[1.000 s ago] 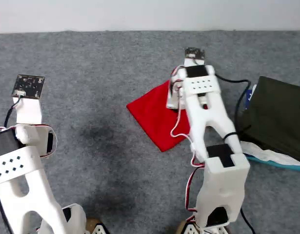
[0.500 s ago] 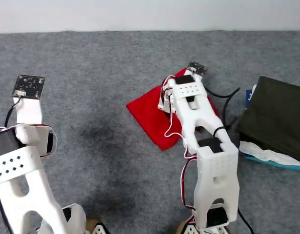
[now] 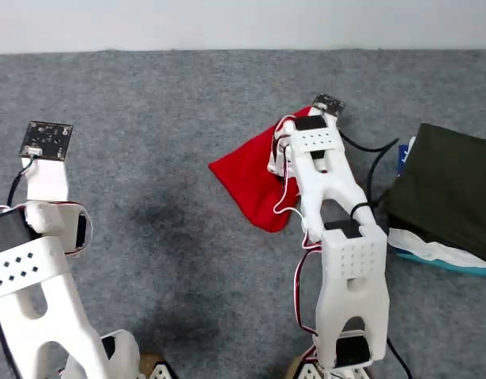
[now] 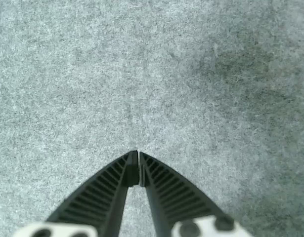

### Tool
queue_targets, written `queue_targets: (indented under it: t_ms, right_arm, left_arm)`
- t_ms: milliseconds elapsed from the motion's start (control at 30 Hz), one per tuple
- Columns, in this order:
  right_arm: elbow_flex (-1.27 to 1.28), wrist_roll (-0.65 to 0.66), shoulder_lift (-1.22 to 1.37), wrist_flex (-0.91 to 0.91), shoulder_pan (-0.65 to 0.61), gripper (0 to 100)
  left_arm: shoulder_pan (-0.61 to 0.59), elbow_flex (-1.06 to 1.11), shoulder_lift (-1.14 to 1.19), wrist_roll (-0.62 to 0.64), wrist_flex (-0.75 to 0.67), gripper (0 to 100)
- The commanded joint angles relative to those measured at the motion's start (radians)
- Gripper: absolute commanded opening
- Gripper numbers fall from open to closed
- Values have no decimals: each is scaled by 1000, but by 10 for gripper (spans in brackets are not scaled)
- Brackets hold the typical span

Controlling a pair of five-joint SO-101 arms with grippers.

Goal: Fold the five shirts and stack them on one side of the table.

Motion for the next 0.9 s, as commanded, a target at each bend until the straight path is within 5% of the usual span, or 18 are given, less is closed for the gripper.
queue_targets:
  t_ms: [0, 533, 867]
  right_arm:
    - [-84, 132, -85, 108, 19, 9]
    - [-144, 744, -506, 446, 229, 9]
    - [-143, 1120, -654, 453, 429, 9]
  left_arm:
    - [3, -5, -15, -8, -18, 15]
    - [3, -5, -17, -5, -15, 15]
    - [5, 62, -23, -3, -18, 15]
